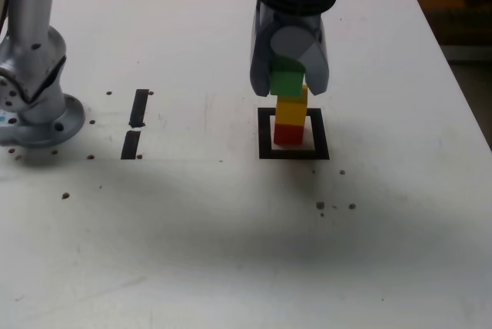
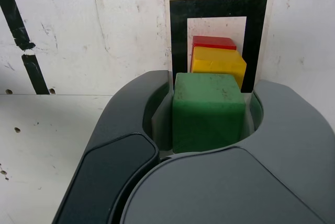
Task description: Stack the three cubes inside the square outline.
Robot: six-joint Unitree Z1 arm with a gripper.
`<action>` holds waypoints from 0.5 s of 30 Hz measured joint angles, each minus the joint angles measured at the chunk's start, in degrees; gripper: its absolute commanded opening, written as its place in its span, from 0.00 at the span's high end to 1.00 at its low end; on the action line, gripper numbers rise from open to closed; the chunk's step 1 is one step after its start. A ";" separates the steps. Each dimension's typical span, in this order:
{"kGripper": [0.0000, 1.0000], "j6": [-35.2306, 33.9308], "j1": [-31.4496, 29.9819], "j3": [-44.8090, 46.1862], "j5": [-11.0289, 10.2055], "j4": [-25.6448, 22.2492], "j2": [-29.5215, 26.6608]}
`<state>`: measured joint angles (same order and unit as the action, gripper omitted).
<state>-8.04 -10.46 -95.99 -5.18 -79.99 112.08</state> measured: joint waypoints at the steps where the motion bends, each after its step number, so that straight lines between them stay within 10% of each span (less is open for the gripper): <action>1: 0.89 0.00 0.00 -0.03 0.00 0.10 0.00; 15: 0.82 0.13 0.00 0.91 -0.08 2.58 0.85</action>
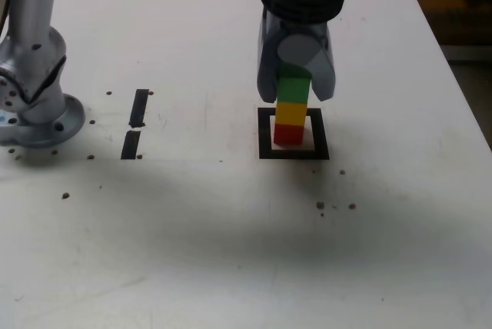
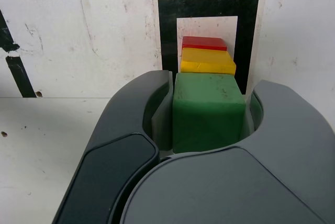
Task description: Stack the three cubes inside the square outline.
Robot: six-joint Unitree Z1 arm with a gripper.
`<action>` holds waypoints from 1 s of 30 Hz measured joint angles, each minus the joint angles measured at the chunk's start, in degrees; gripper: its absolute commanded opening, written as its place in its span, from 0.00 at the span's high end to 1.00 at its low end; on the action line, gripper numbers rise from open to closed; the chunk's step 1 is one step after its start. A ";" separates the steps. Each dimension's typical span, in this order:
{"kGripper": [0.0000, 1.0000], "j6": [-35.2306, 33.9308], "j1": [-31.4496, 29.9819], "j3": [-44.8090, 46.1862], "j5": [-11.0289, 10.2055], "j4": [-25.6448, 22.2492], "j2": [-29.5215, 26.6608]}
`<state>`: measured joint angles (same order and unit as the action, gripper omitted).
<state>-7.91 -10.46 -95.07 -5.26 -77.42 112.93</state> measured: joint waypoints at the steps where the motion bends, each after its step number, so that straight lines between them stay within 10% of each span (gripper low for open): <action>1: 0.80 0.00 0.00 0.10 -0.04 0.06 0.00; 9: 0.64 0.04 0.48 0.90 -0.04 0.24 0.13; 21: 0.09 0.10 0.78 1.57 0.46 0.52 0.20; 30: 0.00 -0.70 0.75 0.28 -0.16 -2.32 -2.53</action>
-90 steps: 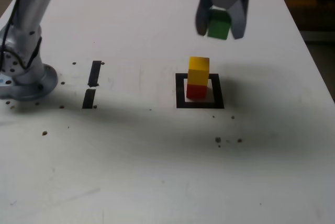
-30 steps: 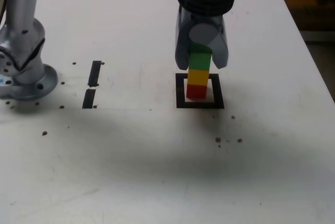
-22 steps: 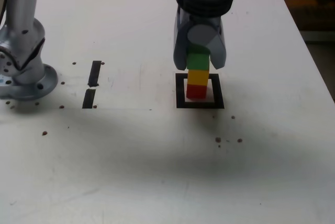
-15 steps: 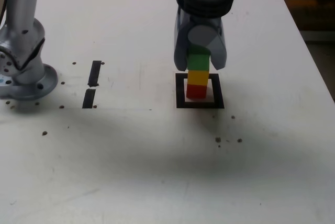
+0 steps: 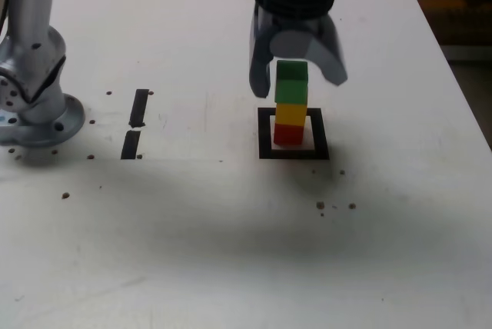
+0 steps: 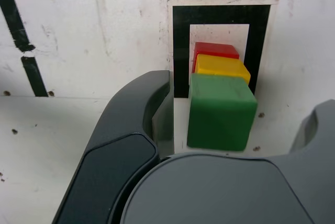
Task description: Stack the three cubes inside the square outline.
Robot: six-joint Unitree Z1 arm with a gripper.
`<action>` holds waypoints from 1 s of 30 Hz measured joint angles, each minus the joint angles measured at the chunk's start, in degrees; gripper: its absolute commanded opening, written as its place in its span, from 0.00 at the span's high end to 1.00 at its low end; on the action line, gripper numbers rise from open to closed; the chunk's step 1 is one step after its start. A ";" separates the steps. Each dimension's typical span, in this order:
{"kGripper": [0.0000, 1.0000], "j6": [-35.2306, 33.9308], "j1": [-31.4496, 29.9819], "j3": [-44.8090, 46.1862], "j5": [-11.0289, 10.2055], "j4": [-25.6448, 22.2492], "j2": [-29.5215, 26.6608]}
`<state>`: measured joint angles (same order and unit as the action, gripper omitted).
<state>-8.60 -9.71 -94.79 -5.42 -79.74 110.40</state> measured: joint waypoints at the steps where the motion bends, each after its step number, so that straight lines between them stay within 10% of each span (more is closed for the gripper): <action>1: 0.00 -0.02 -0.11 -0.97 -0.16 -1.36 -1.04; 13: 0.00 6.75 3.38 6.24 0.18 -9.58 -20.47; 20: 0.00 8.84 6.38 20.78 1.51 -0.41 -30.92; 30: 0.01 8.73 7.80 41.43 4.91 16.77 -27.17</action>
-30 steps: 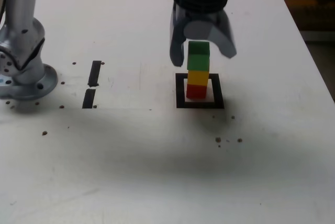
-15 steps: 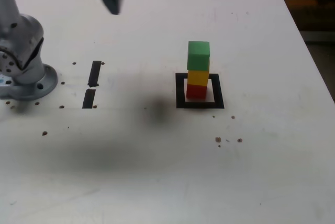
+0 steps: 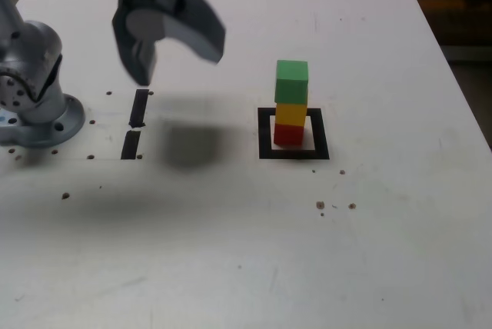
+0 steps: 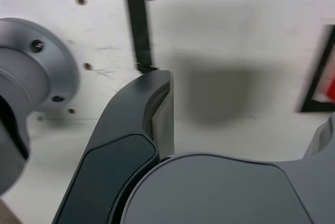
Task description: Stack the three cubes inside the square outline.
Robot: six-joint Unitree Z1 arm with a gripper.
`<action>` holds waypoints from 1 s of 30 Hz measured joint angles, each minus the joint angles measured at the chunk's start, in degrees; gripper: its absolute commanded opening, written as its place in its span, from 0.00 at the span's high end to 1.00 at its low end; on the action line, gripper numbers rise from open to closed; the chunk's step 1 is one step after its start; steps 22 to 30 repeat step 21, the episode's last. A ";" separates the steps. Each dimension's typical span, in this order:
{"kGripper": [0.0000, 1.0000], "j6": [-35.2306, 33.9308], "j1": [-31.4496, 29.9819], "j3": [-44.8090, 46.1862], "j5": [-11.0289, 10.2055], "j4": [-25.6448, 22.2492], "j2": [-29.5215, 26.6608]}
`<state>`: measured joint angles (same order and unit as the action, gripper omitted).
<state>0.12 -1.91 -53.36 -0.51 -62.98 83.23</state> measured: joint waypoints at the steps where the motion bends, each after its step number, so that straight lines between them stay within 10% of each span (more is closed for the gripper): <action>1: 0.01 0.00 0.07 2.26 0.07 0.39 0.63; 30: 0.01 0.00 1.79 7.19 -1.81 -0.93 1.17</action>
